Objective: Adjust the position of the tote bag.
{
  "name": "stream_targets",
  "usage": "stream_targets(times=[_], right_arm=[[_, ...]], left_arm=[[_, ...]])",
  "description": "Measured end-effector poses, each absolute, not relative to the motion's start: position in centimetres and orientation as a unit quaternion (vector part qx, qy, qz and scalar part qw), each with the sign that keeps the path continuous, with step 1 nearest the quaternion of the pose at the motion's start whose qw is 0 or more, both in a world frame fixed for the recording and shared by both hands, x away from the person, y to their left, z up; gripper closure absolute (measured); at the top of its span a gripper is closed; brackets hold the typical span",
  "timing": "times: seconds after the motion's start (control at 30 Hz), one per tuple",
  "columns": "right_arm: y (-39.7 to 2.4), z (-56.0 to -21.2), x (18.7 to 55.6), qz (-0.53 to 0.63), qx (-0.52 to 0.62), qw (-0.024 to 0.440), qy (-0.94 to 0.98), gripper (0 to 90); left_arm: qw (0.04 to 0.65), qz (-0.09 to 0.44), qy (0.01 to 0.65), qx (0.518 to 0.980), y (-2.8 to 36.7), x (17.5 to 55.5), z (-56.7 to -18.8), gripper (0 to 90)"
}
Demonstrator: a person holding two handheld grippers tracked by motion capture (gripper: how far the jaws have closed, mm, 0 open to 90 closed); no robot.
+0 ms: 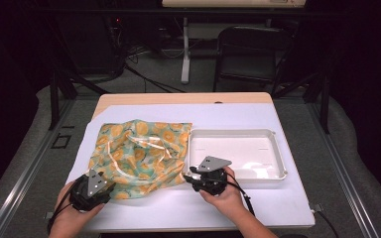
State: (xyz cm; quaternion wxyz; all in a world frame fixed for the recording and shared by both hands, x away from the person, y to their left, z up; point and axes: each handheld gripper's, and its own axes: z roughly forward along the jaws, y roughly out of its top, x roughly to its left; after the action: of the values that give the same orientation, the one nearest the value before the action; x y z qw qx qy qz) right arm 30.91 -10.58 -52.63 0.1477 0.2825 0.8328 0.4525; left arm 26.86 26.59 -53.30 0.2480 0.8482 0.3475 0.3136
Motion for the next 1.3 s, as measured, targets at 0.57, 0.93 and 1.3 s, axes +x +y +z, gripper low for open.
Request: stream_targets(times=[0.57, 0.93, 1.3], right_arm=[[-10.4, -52.8, 30.7, 0.453, 0.281, 0.150, 0.833, 61.7], [-10.3, -52.8, 30.7, 0.454, 0.279, 0.150, 0.833, 61.4], [-10.3, -52.8, 30.6, 0.457, 0.279, 0.151, 0.831, 61.1]], left_arm=[[0.265, 0.307, 0.325, 0.854, 25.4, 27.4, -53.2, 64.7], [0.294, 0.273, 0.344, 0.849, 26.1, 27.5, -52.9, 85.6], [0.323, 0.245, 0.369, 0.836, 26.7, 27.7, -52.7, 90.0]])
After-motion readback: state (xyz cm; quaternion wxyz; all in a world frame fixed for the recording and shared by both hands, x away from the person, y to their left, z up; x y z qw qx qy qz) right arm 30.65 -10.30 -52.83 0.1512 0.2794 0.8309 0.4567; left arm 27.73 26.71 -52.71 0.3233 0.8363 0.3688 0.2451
